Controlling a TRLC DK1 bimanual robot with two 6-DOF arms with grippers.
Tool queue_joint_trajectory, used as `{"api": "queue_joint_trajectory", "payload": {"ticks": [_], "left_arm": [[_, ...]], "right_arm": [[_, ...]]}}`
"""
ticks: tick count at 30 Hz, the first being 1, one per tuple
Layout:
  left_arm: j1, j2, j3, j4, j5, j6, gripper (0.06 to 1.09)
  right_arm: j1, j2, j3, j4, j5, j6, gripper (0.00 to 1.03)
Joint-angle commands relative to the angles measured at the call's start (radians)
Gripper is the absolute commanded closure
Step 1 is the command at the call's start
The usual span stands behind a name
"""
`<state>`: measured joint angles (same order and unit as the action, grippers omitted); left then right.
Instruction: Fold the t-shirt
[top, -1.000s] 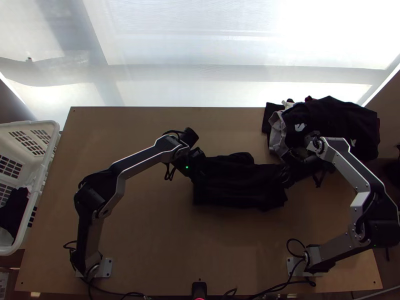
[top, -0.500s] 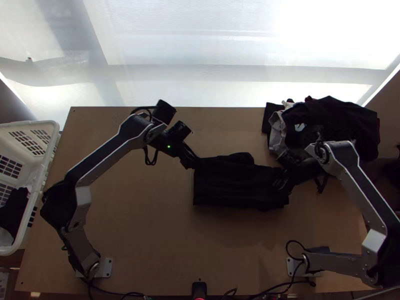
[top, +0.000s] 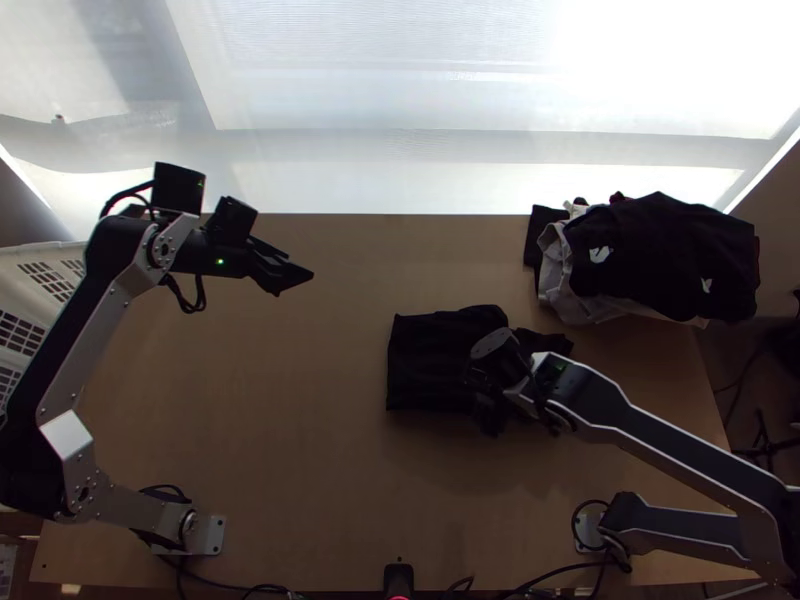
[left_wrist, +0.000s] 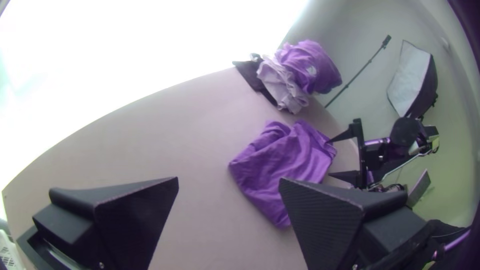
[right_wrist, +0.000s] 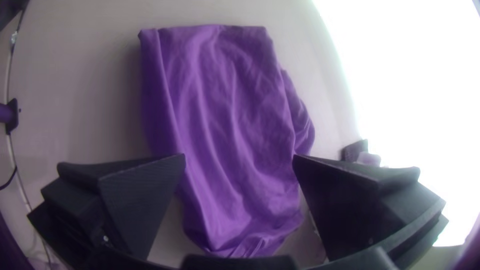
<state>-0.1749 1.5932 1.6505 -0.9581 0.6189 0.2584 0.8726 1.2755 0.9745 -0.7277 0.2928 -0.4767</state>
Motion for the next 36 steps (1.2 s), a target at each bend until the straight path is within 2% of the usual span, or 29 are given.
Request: {"api": "queue_joint_trajectory", "payload": {"ticks": [1,10,13,18,27,36], "left_arm": [[0.126,-0.167,-0.112,0.038,-0.079,0.022,0.11],[0.175,-0.337,-0.291,0.150,-0.127,0.021,0.11],[0.192,-0.403,-0.356,0.194,-0.154,0.025,0.11],[0.242,-0.498,-0.448,0.251,-0.154,-0.010,0.11],[0.310,-0.618,-0.604,0.311,-0.156,0.016,0.11],[0.331,-0.618,-0.607,0.332,-0.154,0.033,0.11]], "right_arm": [[0.190,0.031,-0.045,0.166,0.137,0.078,0.04],[0.305,0.111,-0.102,0.298,0.175,0.161,0.04],[0.333,0.134,-0.122,0.303,0.175,0.207,0.04],[0.361,0.194,-0.154,0.372,0.184,0.219,0.04],[0.387,0.318,-0.174,0.499,0.253,0.237,0.04],[0.384,0.407,-0.174,0.652,0.483,0.173,0.04]]}}
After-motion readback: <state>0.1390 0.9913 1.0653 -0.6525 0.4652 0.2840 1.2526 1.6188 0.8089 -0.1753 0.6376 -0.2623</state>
